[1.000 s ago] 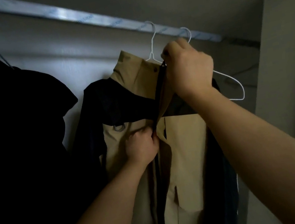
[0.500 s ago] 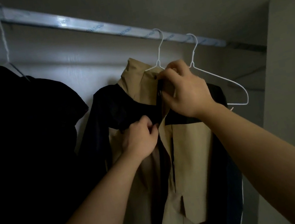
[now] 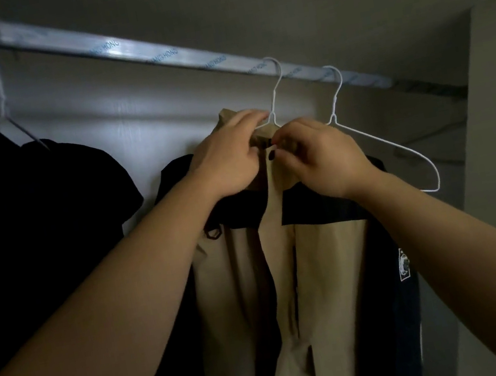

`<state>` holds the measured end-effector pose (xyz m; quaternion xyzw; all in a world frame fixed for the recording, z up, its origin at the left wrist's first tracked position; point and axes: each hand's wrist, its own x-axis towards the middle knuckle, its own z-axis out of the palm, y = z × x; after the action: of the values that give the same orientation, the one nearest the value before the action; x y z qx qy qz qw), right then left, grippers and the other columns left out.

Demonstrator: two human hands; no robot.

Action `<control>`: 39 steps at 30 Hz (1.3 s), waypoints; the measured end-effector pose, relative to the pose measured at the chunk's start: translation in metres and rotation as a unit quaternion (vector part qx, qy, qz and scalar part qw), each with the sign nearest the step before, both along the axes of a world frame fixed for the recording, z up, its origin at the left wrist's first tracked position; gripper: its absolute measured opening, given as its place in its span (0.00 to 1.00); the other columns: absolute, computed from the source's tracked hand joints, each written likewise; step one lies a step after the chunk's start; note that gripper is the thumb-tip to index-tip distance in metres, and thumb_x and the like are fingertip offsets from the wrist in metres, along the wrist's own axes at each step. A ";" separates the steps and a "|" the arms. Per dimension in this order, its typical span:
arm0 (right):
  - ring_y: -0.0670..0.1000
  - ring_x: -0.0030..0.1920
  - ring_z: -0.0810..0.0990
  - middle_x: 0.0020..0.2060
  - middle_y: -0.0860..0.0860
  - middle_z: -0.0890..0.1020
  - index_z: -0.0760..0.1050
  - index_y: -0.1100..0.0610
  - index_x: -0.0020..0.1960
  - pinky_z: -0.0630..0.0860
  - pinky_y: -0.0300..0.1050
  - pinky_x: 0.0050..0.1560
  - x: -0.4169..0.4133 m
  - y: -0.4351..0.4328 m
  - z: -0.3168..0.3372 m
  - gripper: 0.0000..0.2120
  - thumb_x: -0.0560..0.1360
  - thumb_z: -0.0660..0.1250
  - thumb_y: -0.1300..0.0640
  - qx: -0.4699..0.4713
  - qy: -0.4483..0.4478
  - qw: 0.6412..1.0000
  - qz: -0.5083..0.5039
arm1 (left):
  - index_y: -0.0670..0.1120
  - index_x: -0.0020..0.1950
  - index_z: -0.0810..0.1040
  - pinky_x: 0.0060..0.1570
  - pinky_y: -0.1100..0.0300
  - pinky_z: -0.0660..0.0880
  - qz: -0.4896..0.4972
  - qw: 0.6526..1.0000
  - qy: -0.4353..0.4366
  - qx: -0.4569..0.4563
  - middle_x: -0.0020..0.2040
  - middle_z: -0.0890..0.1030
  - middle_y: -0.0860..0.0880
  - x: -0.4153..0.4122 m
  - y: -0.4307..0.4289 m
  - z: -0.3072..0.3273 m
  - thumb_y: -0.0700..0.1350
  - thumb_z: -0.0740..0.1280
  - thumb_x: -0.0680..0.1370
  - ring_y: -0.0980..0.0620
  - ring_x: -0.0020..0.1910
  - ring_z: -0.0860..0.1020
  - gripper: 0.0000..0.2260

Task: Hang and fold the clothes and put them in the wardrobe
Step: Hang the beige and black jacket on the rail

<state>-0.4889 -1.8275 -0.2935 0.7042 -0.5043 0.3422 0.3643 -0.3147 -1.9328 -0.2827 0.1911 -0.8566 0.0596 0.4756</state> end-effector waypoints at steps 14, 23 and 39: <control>0.54 0.45 0.79 0.47 0.47 0.79 0.73 0.49 0.53 0.69 0.47 0.38 0.014 -0.005 0.029 0.13 0.79 0.64 0.40 -0.010 0.061 0.988 -0.143 | 0.43 0.53 0.82 0.26 0.63 0.74 -0.029 0.970 -0.110 0.216 0.33 0.75 0.48 0.012 0.002 0.041 0.44 0.63 0.83 0.54 0.27 0.73 0.09; 0.53 0.48 0.80 0.51 0.48 0.80 0.83 0.46 0.56 0.75 0.47 0.43 0.011 -0.002 0.031 0.19 0.78 0.62 0.35 0.016 0.032 0.990 -0.135 | 0.53 0.46 0.85 0.28 0.66 0.74 -0.090 0.968 -0.064 0.227 0.34 0.79 0.52 0.013 -0.002 0.035 0.51 0.72 0.78 0.57 0.30 0.75 0.04; 0.59 0.50 0.79 0.56 0.54 0.77 0.75 0.53 0.59 0.77 0.54 0.47 0.011 -0.007 0.002 0.15 0.82 0.59 0.43 -0.002 -0.121 0.981 -0.152 | 0.55 0.48 0.76 0.41 0.56 0.66 0.086 0.992 -0.065 0.062 0.55 0.75 0.54 -0.005 0.005 0.015 0.53 0.61 0.83 0.49 0.51 0.75 0.07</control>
<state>-0.4783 -1.8345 -0.2919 0.5719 -0.6454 0.3664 0.3495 -0.3196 -1.9275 -0.2677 0.2885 -0.8683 0.0596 0.3991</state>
